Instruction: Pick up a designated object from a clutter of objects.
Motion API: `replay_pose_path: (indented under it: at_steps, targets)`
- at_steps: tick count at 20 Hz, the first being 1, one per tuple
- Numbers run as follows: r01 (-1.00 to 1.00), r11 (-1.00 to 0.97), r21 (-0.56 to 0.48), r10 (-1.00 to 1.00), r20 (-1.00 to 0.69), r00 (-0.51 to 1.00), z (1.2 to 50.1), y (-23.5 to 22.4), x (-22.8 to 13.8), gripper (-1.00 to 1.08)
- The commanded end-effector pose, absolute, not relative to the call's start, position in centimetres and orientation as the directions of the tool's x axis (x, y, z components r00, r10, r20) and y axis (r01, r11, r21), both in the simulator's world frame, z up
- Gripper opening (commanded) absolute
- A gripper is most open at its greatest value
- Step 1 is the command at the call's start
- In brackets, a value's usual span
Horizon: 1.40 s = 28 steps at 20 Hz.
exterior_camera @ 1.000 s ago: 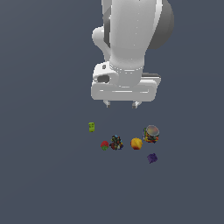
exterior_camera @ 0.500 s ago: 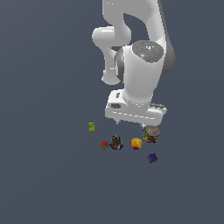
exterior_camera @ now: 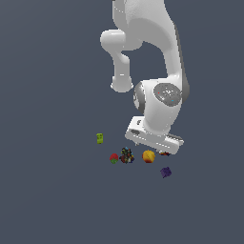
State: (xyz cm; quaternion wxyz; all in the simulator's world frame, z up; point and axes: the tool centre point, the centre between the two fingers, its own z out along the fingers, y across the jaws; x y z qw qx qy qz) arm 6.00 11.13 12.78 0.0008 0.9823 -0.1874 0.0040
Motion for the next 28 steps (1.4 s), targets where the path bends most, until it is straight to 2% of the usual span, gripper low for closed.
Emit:
replay_pose_path:
  at_steps: [1, 8, 17, 28]
  targets:
    - [-0.399, -0.917, -0.001, -0.399, 0.006, 0.917, 11.2, 11.8, 6.0, 1.00]
    - [-0.446, -0.895, 0.000, -0.446, 0.001, 0.895, 8.6, 12.8, 5.8, 1.00]
    - [-0.450, -0.893, 0.001, -0.450, -0.001, 0.893, 7.7, 13.0, 5.7, 1.00]
    - [-0.453, -0.891, 0.000, -0.453, 0.000, 0.891, 3.4, 13.0, 5.7, 1.00]
